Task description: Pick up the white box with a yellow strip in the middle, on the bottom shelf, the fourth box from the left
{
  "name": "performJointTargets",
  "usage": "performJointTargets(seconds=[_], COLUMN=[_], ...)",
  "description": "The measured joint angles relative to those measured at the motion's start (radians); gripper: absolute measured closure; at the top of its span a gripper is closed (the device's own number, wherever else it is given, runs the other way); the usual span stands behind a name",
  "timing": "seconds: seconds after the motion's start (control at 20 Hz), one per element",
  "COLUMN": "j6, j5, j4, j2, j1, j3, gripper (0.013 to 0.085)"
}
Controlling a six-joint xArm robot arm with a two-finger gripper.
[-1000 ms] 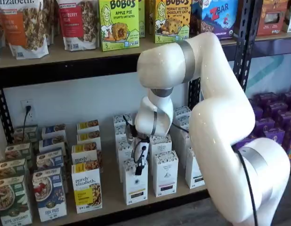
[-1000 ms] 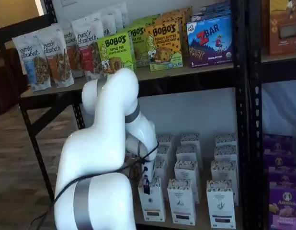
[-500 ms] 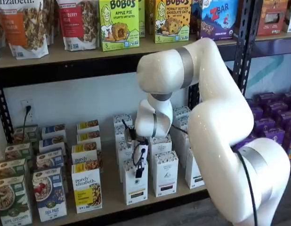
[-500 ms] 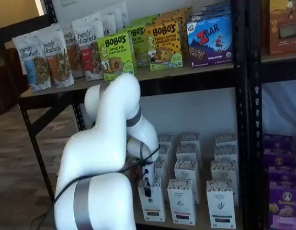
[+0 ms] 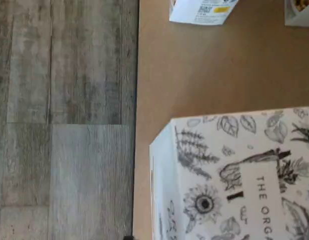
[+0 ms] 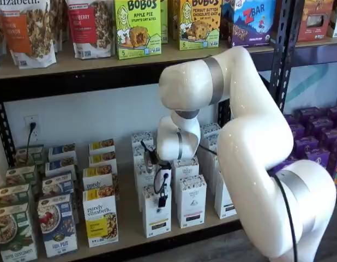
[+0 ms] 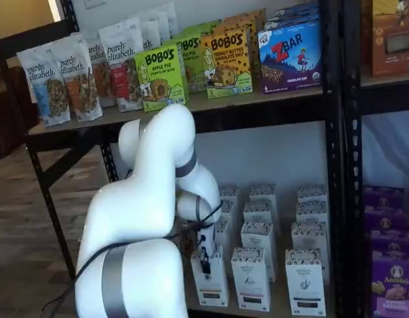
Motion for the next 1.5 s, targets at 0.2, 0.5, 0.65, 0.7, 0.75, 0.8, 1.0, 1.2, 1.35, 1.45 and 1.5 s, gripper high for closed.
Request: performJointTargets(seconds=[0.2, 0.5, 0.65, 0.7, 0.75, 0.8, 1.0, 1.2, 1.35, 1.45, 1.5], j6=[-0.004, 0.0, 0.002, -0.002, -0.005, -0.006, -0.01, 0.0, -0.002, -0.005, -0.006], j5=[0.011, 0.024, 0.027, 0.029, 0.029, 0.029, 0.029, 0.024, 0.016, 0.016, 0.016], j4=[-0.005, -0.015, -0.018, -0.013, -0.01, -0.008, 0.0, -0.008, -0.004, 0.0, 0.001], j2=[-0.005, -0.01, -0.011, -0.011, -0.011, -0.011, -0.007, 0.001, 0.006, 0.008, 0.009], j1=[-0.009, -0.014, -0.015, -0.015, -0.015, -0.014, -0.011, -0.008, -0.006, -0.005, -0.005], j3=[0.003, 0.006, 0.006, 0.006, 0.006, 0.005, 0.001, -0.006, -0.008, -0.011, -0.012], gripper=[0.013, 0.013, 0.013, 0.013, 0.013, 0.013, 0.013, 0.013, 0.013, 0.013, 0.013])
